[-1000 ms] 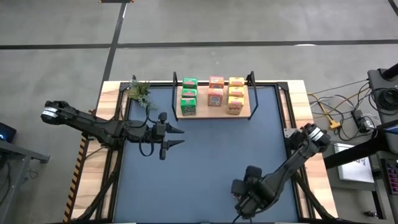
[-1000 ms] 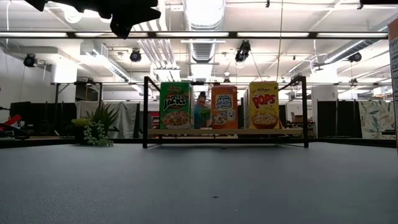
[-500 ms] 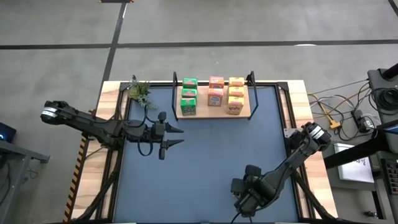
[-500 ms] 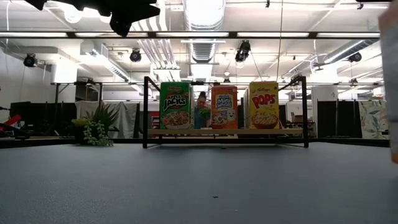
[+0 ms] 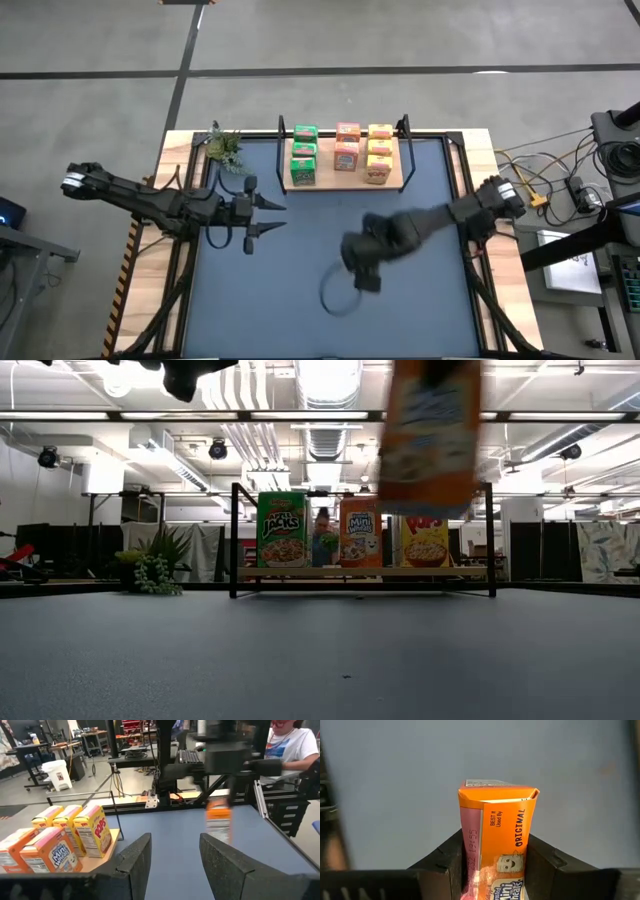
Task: Stack cereal on shelf
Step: Stack the orange cereal box on the shelf
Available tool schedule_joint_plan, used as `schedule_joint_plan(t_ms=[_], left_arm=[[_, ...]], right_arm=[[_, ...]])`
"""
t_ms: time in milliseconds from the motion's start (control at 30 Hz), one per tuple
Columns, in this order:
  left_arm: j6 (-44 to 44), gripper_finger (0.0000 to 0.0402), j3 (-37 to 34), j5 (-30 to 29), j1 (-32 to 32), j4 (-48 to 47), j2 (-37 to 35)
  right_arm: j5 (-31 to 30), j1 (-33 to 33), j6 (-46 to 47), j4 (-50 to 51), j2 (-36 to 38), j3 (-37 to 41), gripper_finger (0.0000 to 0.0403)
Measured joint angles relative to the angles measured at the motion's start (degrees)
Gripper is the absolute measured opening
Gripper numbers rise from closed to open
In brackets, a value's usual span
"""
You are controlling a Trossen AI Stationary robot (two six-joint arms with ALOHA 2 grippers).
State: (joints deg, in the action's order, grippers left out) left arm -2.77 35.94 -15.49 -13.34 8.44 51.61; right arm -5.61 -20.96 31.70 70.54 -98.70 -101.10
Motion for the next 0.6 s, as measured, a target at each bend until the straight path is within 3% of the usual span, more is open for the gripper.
schedule_joint_plan(t_ms=[300, 433, 600], left_arm=[[-2.5, 0.015, -0.1, 0.0, 0.0, 0.0, -1.1], [-2.5, 0.015, -0.1, 0.0, 0.0, -0.4, -1.2], [-2.3, 0.015, -0.1, 0.0, 0.0, -1.5, -1.2]], right_arm=[[-0.6, 22.1, -30.2, -0.9, 0.0, -2.5, 0.0143], [-0.6, 30.2, -38.5, -2.4, 0.0, -2.0, 0.0143], [0.8, 34.9, -44.0, -5.4, -0.1, -1.5, 0.0143]])
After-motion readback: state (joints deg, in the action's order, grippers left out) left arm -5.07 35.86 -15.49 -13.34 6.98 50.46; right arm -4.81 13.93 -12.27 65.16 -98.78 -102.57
